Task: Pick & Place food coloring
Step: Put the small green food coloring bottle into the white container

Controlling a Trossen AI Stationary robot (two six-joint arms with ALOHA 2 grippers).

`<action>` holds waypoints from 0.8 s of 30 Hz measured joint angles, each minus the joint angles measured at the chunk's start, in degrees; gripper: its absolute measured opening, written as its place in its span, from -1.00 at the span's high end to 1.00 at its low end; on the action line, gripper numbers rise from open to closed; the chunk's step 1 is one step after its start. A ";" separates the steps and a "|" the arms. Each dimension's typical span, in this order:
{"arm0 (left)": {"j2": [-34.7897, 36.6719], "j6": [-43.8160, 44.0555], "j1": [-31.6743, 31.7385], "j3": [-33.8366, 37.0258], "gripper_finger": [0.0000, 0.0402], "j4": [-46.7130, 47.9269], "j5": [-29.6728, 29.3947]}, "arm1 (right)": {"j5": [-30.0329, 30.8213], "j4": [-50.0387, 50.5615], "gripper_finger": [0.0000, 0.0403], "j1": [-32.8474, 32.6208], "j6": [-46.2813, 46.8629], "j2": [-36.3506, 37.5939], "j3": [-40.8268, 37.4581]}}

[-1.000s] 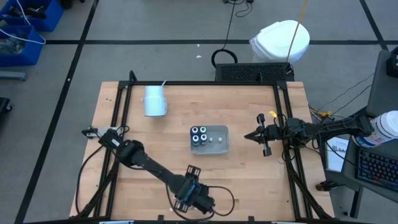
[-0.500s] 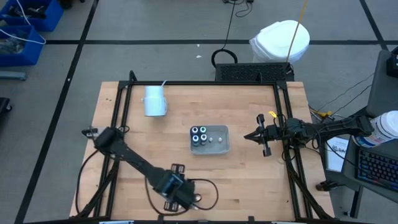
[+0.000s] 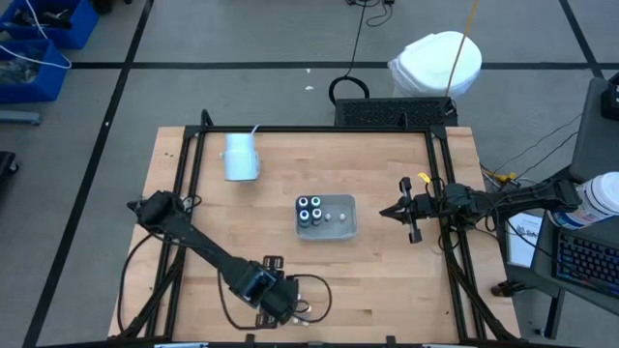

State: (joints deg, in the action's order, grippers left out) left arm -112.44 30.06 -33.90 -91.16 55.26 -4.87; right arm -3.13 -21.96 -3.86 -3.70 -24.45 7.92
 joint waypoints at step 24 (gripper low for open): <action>0.07 -4.72 4.36 9.30 -0.09 -10.49 4.88 | 0.01 0.85 1.00 0.00 0.02 0.00 0.00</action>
State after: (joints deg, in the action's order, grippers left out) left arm -112.38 25.34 -29.54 -81.86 44.77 0.01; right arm -3.11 -21.10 -3.86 -3.68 -24.45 7.92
